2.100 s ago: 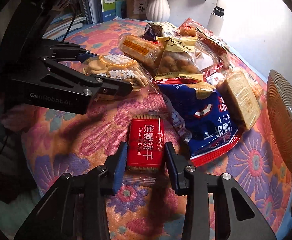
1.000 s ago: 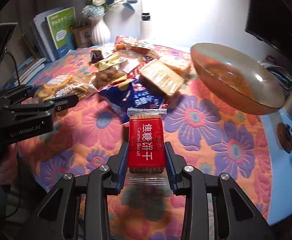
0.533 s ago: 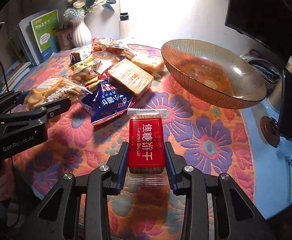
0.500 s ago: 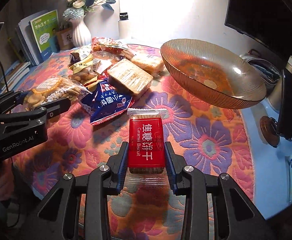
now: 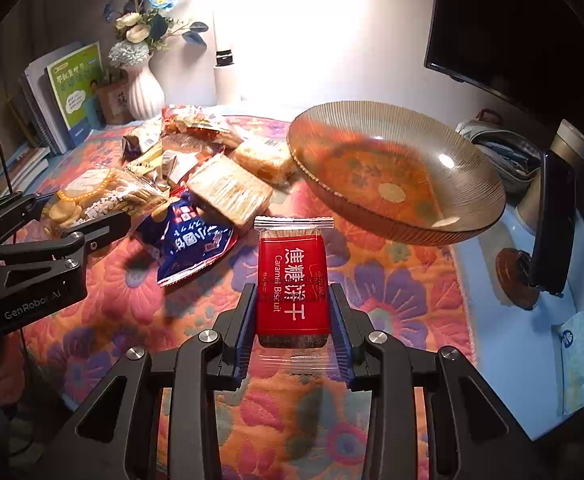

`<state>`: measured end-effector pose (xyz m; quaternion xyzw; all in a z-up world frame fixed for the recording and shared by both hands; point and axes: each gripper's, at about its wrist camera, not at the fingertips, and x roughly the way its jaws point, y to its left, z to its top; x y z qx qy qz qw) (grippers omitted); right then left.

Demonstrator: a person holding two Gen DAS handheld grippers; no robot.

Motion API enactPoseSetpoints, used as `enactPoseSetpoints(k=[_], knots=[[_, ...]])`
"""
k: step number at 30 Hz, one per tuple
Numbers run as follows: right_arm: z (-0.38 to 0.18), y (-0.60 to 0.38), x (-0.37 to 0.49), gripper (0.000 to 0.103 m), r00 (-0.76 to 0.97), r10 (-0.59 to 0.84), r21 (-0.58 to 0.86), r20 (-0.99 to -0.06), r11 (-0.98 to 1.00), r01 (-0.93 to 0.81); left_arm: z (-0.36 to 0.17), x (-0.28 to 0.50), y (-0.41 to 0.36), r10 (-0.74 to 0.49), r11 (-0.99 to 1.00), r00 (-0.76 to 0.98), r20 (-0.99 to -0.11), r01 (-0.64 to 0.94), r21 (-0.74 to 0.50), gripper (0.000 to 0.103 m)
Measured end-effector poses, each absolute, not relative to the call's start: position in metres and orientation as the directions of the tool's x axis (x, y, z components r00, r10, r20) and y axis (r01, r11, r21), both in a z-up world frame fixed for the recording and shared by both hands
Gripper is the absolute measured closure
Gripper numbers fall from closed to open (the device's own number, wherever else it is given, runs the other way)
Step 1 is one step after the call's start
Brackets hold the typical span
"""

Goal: Organize snacks
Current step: 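Carry both packs into the amber glass bowl and open both tools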

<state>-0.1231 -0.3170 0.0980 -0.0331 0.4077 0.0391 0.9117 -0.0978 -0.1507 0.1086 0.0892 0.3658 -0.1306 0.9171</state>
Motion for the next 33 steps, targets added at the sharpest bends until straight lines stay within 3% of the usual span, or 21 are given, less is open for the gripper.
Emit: enactPoseSetpoints(k=[12,30,32,33], knots=[[0.135,-0.371,-0.081,0.070,0.708,-0.105,-0.070,-0.698,0.994,0.078,0.155,-0.037,-0.210,-0.261,0.917,0.713,-0.650,0.393,0.063,0.040],[0.114,-0.428,-0.036,0.069,0.650,-0.160,-0.011,-0.743,0.974,0.227,0.125,0.035,-0.290,-0.290,0.901,0.626,-0.724,0.433,0.013,0.040],[0.113,-0.429,-0.032,0.068,0.651,-0.151,-0.004,-0.744,0.975,0.222,0.123,0.039,-0.293,-0.295,0.898,0.621,-0.726,0.439,0.012,0.039],[0.112,-0.429,-0.029,0.063,0.650,-0.148,-0.005,-0.745,0.976,0.216,0.122,0.041,-0.294,-0.293,0.898,0.620,-0.728,0.441,0.014,0.037]])
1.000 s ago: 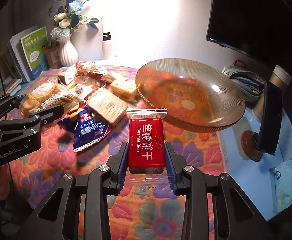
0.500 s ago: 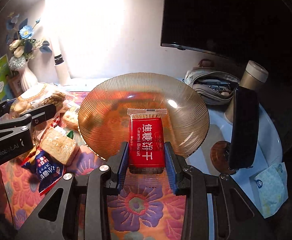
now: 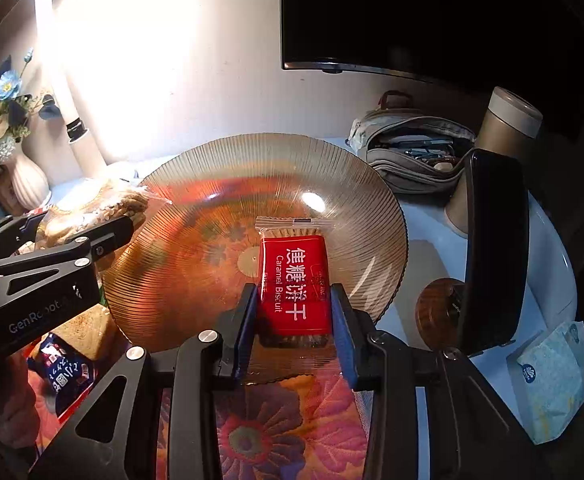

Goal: Organize snacks
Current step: 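Carry both packs into the amber glass bowl and open both tools, then withdraw both tools from the bowl back toward the snack pile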

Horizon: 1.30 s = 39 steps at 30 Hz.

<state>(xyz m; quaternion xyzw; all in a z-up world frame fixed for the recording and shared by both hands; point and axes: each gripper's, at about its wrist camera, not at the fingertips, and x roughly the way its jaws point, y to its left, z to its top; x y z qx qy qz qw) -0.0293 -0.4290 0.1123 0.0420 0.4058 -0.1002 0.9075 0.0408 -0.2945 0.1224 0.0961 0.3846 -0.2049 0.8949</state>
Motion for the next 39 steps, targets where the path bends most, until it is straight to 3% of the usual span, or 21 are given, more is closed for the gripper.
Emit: enactPoseSetpoints(k=[2,3,13,24,31,36,39], knots=[[0.111,-0.427,-0.027,0.054,0.647,-0.148,-0.013,-0.748,0.978,0.209,0.123,0.043,-0.294,-0.290,0.899,0.622,-0.728,0.438,0.016,0.018],[0.112,-0.426,-0.027,0.048,0.650,-0.150,-0.016,-0.745,0.978,0.207,0.124,0.043,-0.291,-0.297,0.900,0.626,-0.721,0.436,0.009,0.017],[0.126,-0.413,-0.047,0.047,0.688,-0.120,-0.004,-0.716,0.986,0.168,0.162,0.020,-0.220,-0.303,0.928,0.695,-0.653,0.370,-0.037,0.016],[0.148,-0.353,-0.079,0.046,0.729,0.011,0.029,-0.685,0.999,0.013,0.189,-0.029,-0.088,-0.189,0.979,0.784,-0.592,0.195,-0.054,0.016],[0.109,-0.308,-0.099,0.045,0.686,0.074,0.024,-0.724,0.996,-0.082,0.144,-0.060,-0.014,-0.103,0.995,0.771,-0.629,0.083,-0.062,0.016],[0.057,-0.297,-0.094,0.045,0.611,0.011,-0.038,-0.792,0.997,-0.067,0.095,-0.063,0.015,-0.025,0.999,0.742,-0.670,-0.001,-0.038,0.016],[0.040,-0.295,-0.089,0.045,0.582,-0.002,-0.048,-0.813,0.997,-0.063,0.078,-0.063,0.020,-0.043,0.998,0.726,-0.687,-0.001,-0.064,0.016]])
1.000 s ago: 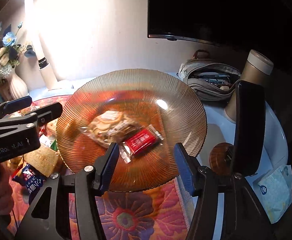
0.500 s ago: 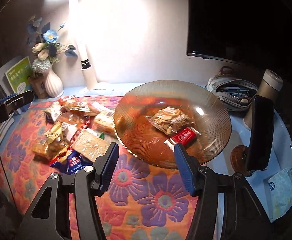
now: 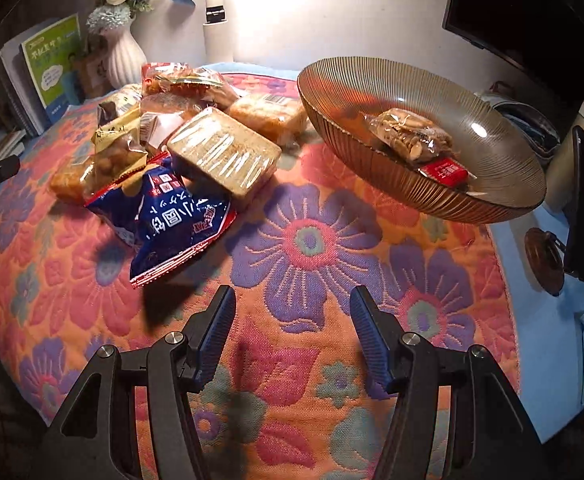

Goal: Organize snacks
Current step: 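Withdraw both tools from the bowl back toward the snack pile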

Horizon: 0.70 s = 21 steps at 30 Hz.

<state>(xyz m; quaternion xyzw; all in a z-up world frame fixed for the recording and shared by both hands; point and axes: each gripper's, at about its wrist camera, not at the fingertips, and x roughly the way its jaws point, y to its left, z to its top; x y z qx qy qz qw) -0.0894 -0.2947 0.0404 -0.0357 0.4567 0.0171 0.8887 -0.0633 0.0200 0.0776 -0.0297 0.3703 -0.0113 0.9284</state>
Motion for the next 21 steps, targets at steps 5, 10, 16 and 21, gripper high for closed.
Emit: enactPoseSetpoints(k=[5,10,16,21], knots=[[0.043,-0.290,-0.091,0.045,0.592,0.046,-0.010,-0.805,0.996,-0.092,0.062,-0.062,0.009,-0.105,0.994,0.710,-0.697,0.059,-0.089,0.016],[0.045,-0.286,-0.092,0.039,0.633,0.095,0.015,-0.768,0.991,-0.130,0.048,-0.056,0.005,-0.121,0.993,0.698,-0.706,0.077,-0.094,0.016],[0.034,-0.290,-0.087,0.039,0.650,0.110,0.028,-0.752,0.990,-0.135,0.030,-0.052,0.007,-0.120,0.993,0.675,-0.728,0.075,-0.094,0.016],[0.037,-0.290,-0.086,0.038,0.648,0.156,0.071,-0.745,0.985,-0.156,0.035,-0.052,0.007,-0.164,0.986,0.681,-0.714,0.102,-0.129,0.016]])
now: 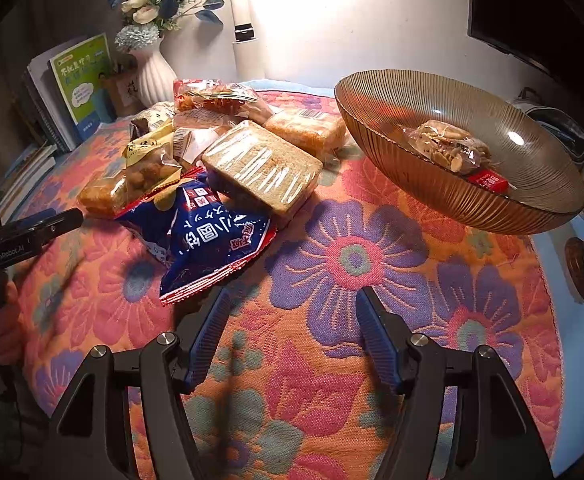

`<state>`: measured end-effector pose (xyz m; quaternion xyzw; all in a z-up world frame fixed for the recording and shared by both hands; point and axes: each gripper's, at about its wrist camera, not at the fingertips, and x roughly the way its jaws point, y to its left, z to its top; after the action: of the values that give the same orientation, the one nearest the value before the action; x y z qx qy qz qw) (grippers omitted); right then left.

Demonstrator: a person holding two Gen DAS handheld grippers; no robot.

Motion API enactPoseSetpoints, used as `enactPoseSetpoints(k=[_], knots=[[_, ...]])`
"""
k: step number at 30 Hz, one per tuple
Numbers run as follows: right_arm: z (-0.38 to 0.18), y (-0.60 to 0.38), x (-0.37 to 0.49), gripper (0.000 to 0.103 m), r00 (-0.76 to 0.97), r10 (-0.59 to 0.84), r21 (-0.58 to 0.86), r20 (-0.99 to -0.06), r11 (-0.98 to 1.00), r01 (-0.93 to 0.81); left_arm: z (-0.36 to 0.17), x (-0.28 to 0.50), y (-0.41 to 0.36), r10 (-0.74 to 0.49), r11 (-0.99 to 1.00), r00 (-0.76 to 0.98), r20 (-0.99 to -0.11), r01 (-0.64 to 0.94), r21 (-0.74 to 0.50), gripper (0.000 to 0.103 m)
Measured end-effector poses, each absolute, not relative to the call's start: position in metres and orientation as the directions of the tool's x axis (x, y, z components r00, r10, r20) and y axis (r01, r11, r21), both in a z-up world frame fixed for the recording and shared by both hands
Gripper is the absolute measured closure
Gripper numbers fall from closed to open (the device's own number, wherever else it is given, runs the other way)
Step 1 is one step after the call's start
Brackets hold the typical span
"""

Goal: Organize snacks
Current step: 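Withdraw both tools from the bowl back toward the snack pile, then grasp the orange puffed-snack bag with the left tool while the right grasps the blue chip bag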

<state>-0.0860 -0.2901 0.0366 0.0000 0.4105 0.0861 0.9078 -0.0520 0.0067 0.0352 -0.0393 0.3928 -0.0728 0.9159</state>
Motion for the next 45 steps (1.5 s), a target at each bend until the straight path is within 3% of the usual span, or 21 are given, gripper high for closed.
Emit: enactPoseSetpoints(k=[4,17,27,32,33,35,40,45], knots=[[0.046,-0.284,-0.082,0.026,0.648,0.225,0.119,-0.727,0.972,-0.203,0.044,-0.043,0.000,-0.243,0.969,0.659,-0.712,0.137,-0.205,0.014],[0.037,-0.251,-0.050,0.026,0.595,0.270,0.124,-0.757,0.953,-0.275,0.027,-0.003,-0.025,-0.195,0.981,0.623,-0.758,0.124,-0.150,0.012],[0.026,-0.244,-0.039,0.024,0.566,0.248,0.106,-0.786,0.957,-0.272,0.023,-0.004,-0.027,-0.194,0.981,0.625,-0.756,0.125,-0.148,0.026],[0.025,-0.241,-0.040,0.029,0.569,0.233,0.087,-0.788,0.958,-0.272,0.027,-0.011,-0.021,-0.184,0.983,0.637,-0.748,0.102,-0.154,0.027],[0.026,-0.240,-0.042,0.036,0.573,0.230,0.081,-0.786,0.958,-0.274,0.028,-0.014,-0.018,-0.178,0.984,0.642,-0.746,0.094,-0.154,0.027],[0.029,-0.236,-0.049,0.040,0.583,0.218,0.058,-0.782,0.958,-0.280,0.031,-0.021,-0.012,-0.169,0.985,0.652,-0.739,0.082,-0.153,0.027],[0.030,-0.233,-0.072,0.041,0.559,0.219,0.073,-0.800,0.959,-0.273,0.035,-0.036,0.009,-0.123,0.990,0.679,-0.724,0.034,-0.136,0.027],[0.032,-0.236,-0.097,0.038,0.493,0.255,0.150,-0.832,0.958,-0.243,0.026,-0.035,0.026,-0.170,0.976,0.671,-0.722,0.011,-0.218,0.027]])
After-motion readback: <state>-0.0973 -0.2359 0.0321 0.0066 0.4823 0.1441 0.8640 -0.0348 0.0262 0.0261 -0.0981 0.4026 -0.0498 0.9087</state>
